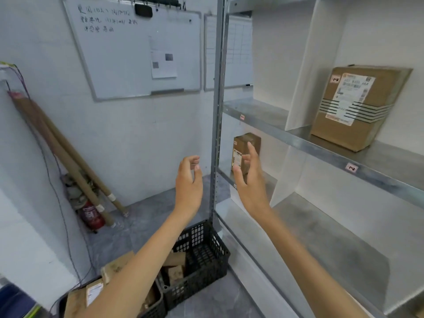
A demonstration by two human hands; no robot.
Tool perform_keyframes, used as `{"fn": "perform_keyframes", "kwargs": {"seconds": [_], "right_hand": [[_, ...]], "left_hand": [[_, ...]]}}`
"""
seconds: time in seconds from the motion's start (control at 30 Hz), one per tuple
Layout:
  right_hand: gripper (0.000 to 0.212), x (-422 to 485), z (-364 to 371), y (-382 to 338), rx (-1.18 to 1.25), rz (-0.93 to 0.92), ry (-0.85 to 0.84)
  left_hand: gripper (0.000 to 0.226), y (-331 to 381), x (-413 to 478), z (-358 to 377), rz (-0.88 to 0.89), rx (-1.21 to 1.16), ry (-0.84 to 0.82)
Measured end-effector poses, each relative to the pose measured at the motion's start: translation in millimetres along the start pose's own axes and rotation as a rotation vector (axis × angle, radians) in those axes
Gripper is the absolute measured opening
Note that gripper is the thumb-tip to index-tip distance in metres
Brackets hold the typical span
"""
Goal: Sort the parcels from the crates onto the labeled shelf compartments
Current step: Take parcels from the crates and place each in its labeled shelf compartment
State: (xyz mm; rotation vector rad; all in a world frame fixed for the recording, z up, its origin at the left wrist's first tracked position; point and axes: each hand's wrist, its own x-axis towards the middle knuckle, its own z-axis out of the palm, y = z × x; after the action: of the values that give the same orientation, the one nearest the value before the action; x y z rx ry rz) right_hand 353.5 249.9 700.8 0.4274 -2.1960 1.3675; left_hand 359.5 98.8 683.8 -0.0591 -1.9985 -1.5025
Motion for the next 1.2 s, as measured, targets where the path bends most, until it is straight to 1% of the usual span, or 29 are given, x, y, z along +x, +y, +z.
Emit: {"fn": "perform_keyframes", "kwargs": {"seconds": [0.2,0.43,0.53,0.7,0.87,0.97,1.1,1.2], "right_hand": [[0.057,8.9,29.4,51.4,0.006,0.081,-0.146],[0.056,40.8,73.4,122.0,0.004,0.147,-0.342],[0.056,50.5,96.0,147.5,0.015,0.193,-0.427],[0.057,59.2,140.4,174.8,0.012,0.242,-0.58],[0.056,56.0,194.9,192.3,0.012,0.304,-0.726],[0.055,50.9,231.3,203.5,-0.02,0.383,-0.767],[0.052,37.4,273.6,223.8,-0.077,0.512,-0.831],[0.049,25.5,299.0,245.9,-0.116,0.613,-0.853]], "left_hand": [[0.019,-58.3,8.8,9.9,-0.109,0.041,0.011],[0.018,-122.2,39.2,18.8,-0.215,0.12,0.056],[0.018,-151.8,37.4,22.2,-0.292,0.172,0.065],[0.021,-192.9,37.3,15.9,-0.418,0.235,0.081],[0.022,-235.5,46.8,-10.2,-0.489,0.324,0.084],[0.023,-267.2,52.7,-29.0,-0.557,0.351,0.029],[0.017,-313.7,45.2,-45.3,-0.707,0.388,-0.136],[0.018,-349.7,35.1,-49.6,-0.779,0.394,-0.205]]}}
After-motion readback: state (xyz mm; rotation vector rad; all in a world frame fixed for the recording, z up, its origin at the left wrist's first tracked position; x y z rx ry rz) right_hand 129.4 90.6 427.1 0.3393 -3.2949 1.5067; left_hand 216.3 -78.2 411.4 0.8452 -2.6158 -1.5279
